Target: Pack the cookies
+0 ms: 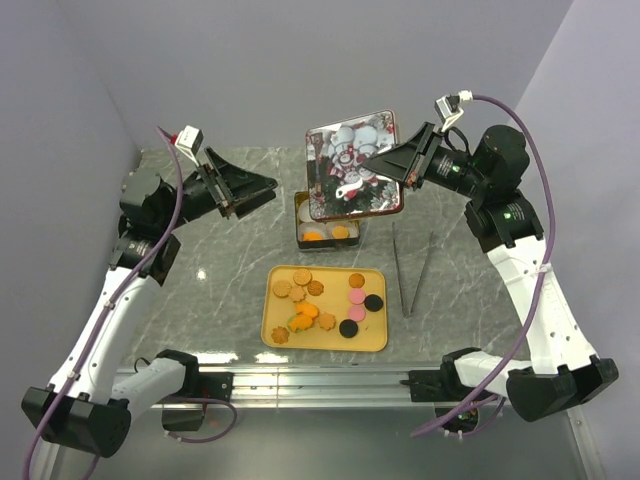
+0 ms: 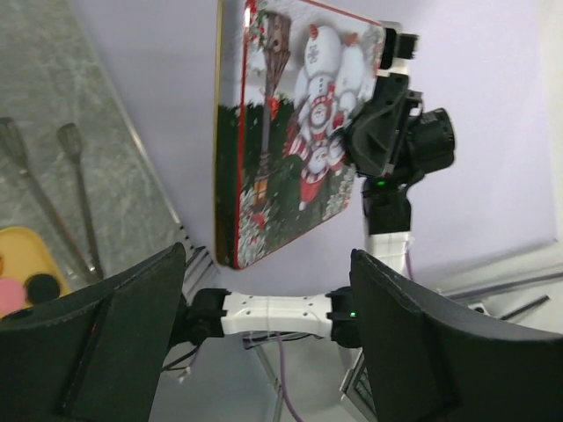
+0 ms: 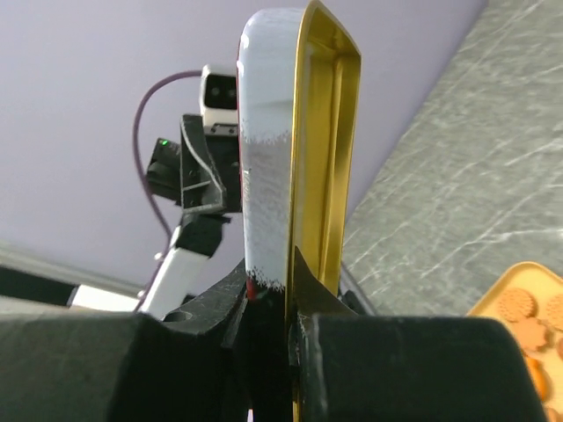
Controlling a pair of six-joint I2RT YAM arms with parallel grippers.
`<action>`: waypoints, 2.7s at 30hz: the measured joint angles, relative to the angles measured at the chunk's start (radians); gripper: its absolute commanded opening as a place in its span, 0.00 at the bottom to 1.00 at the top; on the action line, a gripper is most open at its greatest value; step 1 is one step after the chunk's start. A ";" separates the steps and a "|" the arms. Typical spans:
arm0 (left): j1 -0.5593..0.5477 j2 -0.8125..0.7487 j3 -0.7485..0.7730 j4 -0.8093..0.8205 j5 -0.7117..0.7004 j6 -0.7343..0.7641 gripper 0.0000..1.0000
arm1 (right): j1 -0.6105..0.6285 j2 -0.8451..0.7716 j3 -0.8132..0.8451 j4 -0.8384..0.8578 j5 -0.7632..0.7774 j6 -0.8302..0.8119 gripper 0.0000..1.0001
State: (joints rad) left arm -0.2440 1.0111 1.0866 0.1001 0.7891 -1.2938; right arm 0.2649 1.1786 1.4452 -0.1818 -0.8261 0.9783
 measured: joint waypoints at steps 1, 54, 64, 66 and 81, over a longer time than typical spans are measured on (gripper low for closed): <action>0.007 0.000 0.006 -0.042 -0.002 0.027 0.82 | -0.003 0.002 -0.001 -0.007 0.009 -0.008 0.00; -0.029 0.752 0.175 -0.332 -0.347 0.554 0.69 | 0.039 0.828 -0.121 0.504 -0.019 0.133 0.00; -0.021 0.895 0.241 -0.344 -0.322 0.584 0.66 | 0.046 0.887 -0.121 0.528 -0.004 0.133 0.00; -0.018 0.914 0.247 -0.348 -0.322 0.588 0.66 | 0.046 0.887 -0.121 0.534 -0.002 0.133 0.00; -0.003 1.010 0.294 -0.277 -0.198 0.549 0.61 | 0.012 0.887 -0.137 0.591 0.023 0.128 0.00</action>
State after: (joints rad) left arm -0.2470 2.0212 1.3808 -0.1764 0.5907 -0.7452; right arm 0.2768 2.0655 1.3079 0.4095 -0.8032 1.1065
